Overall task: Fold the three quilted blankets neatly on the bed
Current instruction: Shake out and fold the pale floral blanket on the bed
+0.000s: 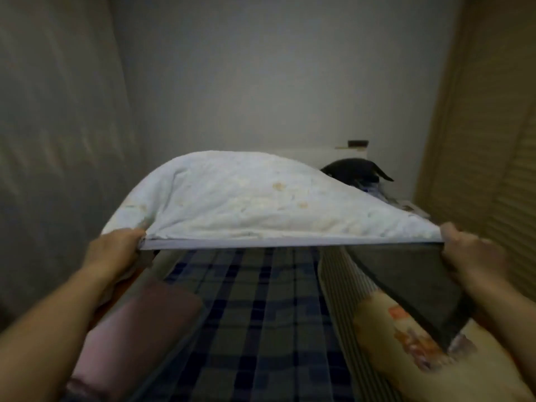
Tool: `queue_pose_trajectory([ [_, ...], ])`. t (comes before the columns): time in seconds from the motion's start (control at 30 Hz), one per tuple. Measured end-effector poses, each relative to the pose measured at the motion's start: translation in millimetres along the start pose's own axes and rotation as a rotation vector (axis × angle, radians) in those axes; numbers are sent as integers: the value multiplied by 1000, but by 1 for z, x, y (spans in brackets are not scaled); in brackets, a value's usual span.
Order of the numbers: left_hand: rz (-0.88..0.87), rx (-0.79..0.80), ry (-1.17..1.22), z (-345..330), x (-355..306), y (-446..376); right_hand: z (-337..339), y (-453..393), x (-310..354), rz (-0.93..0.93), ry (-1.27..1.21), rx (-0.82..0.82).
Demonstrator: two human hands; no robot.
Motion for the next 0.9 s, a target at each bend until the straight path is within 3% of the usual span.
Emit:
queue_pose_trajectory([
  [0.07,-13,108,-6,-47,3,45,-33,53,-3,90,146,147],
  [0.17,-48,284,-4,-108,15,98,-68,112,-4,112,138,237],
  [0.3,-68,415,27,-163,31,149,-91,153,-2,7,-69,167],
  [0.37,-79,464,-6,-185,44,170,-103,174,1,93,35,132],
  [0.47,-108,495,-9,-214,74,200,-146,213,-2,228,190,492],
  [0.53,-80,609,-77,-227,95,221,-172,243,-7,121,135,781],
  [0.57,-61,630,-92,-227,102,232,-175,258,-2,106,171,836],
  [0.67,92,599,-128,-220,114,262,-175,285,31,154,216,786],
  [0.8,399,582,-93,-221,127,311,-185,322,89,262,70,766],
  [0.83,481,649,-41,-230,134,330,-183,334,97,289,90,757],
  [0.9,438,672,11,-246,135,356,-190,373,105,260,51,873],
])
Point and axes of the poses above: each hand's wrist, its own y-axis away from the middle knuckle, its own z-axis out of the back of the hand, x = y × z, the point moved 4 cm from there along -y, towards the middle knuckle, and after that the axes turned 1 degree about y, right-handed, at the moved point
